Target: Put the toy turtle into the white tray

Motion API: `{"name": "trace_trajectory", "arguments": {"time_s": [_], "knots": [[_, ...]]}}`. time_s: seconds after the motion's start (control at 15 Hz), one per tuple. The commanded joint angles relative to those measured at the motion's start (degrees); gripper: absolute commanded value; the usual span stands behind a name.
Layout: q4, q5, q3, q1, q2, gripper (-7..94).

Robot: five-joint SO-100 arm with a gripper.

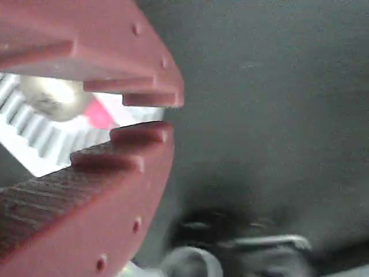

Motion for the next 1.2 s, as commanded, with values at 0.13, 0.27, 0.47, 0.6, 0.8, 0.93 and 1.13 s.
{"name": "trace_trajectory", "arguments": {"time_s": [0.13,0.27,0.47,0.6,0.8,0.93,1.13], "knots": [[-1.67,0.62,32.17,-3.34,35.51,0],[0.44,0.62,43.33,-3.43,46.41,0],[6.5,0.79,49.39,-3.08,55.72,0],[10.11,1.49,50.89,-3.6,58.71,0],[16.88,3.87,52.91,-3.87,63.46,0],[18.37,3.08,52.82,-3.43,63.54,0],[18.37,2.37,52.82,-3.6,63.54,0]]}}
